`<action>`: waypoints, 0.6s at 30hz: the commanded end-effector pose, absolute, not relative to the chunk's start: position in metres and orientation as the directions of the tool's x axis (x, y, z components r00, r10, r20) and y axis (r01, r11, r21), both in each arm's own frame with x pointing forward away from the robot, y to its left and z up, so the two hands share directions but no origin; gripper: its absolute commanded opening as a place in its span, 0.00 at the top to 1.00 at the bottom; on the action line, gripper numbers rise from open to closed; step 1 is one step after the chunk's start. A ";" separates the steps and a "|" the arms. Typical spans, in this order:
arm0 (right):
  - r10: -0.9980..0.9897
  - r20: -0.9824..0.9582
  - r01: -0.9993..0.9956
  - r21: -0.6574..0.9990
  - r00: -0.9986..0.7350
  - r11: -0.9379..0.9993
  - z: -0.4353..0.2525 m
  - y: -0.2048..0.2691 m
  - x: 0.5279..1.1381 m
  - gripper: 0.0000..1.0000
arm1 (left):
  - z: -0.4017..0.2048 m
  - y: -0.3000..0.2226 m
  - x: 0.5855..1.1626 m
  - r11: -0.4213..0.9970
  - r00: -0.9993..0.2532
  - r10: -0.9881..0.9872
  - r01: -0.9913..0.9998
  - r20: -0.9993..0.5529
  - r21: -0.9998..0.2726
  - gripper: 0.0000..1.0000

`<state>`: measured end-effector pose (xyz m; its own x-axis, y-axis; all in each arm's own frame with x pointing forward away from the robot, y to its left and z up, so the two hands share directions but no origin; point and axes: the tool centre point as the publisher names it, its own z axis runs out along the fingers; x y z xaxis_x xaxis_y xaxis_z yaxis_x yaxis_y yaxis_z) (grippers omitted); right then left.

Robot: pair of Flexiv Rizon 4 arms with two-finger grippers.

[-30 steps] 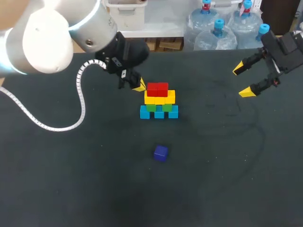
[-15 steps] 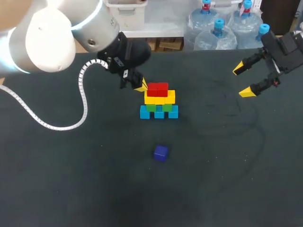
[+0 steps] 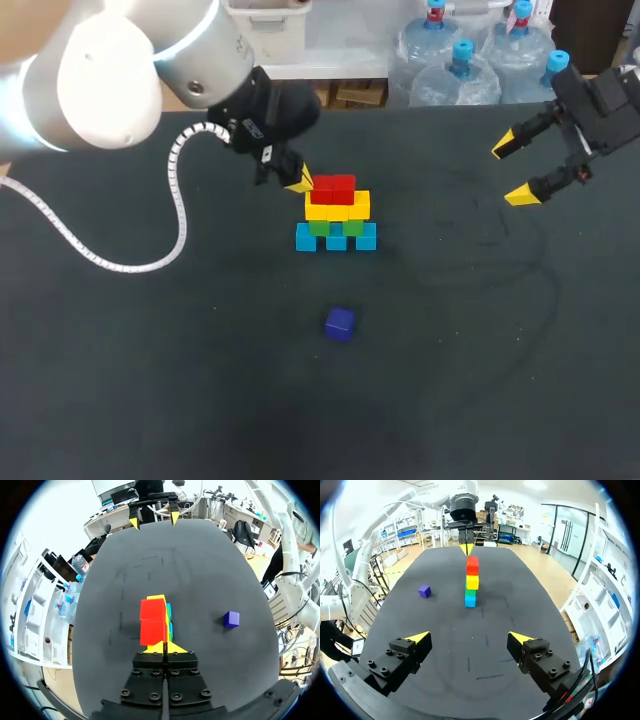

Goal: Place the blue cubes, place green cubes on the blue cubes, place the yellow cubes on the green cubes, then place the red cubes on the yellow cubes, and place purple cube on the red cubes.

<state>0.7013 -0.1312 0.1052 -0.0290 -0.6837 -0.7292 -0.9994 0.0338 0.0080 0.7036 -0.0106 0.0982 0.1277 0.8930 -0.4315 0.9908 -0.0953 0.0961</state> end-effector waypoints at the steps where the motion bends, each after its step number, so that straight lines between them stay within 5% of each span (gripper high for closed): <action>1: -0.683 -0.730 -0.999 0.008 -0.028 0.033 0.105 -0.131 0.702 0.00 | 0.098 -0.012 0.706 -0.100 0.129 0.894 0.991 -0.428 0.091 1.00; 18: -0.683 -0.730 -0.999 0.008 -0.028 0.033 0.105 -0.131 0.702 0.00 | 0.101 0.003 0.712 -0.084 0.120 0.898 0.991 -0.422 0.103 1.00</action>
